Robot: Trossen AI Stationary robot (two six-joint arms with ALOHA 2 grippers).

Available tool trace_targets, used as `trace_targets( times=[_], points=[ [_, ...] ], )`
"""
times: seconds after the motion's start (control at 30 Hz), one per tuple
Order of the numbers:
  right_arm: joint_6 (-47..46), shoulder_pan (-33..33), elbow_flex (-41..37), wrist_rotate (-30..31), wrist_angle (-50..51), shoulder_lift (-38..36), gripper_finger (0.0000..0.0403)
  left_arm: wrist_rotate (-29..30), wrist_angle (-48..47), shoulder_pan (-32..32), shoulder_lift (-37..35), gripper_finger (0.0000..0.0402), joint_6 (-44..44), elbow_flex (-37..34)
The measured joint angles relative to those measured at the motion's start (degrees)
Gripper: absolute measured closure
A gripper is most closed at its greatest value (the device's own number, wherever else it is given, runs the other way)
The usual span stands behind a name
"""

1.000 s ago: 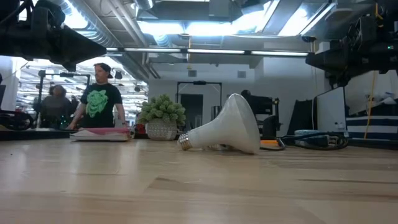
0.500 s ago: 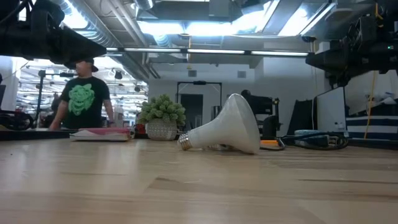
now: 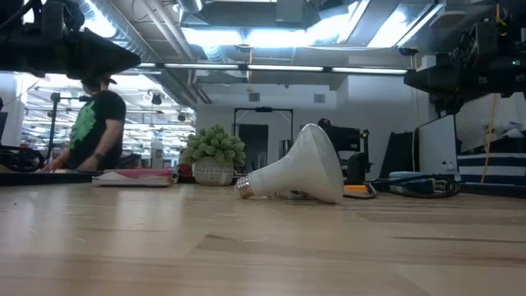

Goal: Screw lightbulb
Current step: Insert the lightbulb into the lamp

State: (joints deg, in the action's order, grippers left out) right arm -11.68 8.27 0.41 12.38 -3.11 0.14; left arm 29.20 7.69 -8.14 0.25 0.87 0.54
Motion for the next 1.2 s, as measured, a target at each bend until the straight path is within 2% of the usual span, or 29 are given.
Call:
trace_targets(
  times=[0.23, 0.5, 0.67, 0.8, 0.97, 1.2],
  points=[
    [-0.39, 0.0, 0.02, 0.0, -0.07, 0.0, 0.0382, -0.03, 7.35, 0.0, -0.02, 0.0398, -7.04, 0.0],
    [-2.35, 0.0, 0.02, 0.0, -0.09, 0.0, 0.0382, 0.02, 8.6, 0.0, 0.22, 0.0398, -21.54, 0.0],
    [-6.14, 0.0, 0.01, 0.0, -0.13, 0.0, 0.0382, 0.01, 13.53, 0.0, 2.45, 0.0398, -21.92, 0.0],
    [-6.21, 0.0, 0.0, -0.02, -0.13, 0.0, 0.0382, 0.01, 18.67, 0.0, 7.27, 0.0398, -22.98, 0.02],
    [-6.25, 0.0, 0.0, -0.82, -0.13, 0.0, 0.0382, -0.01, 21.72, 0.04, 16.99, 0.0398, -23.44, 0.02],
    [-6.27, 0.0, 0.01, -2.56, -0.02, 0.0, 0.0382, -0.03, 35.22, 0.02, 32.49, 0.0398, -20.57, 1.94]
  ],
)
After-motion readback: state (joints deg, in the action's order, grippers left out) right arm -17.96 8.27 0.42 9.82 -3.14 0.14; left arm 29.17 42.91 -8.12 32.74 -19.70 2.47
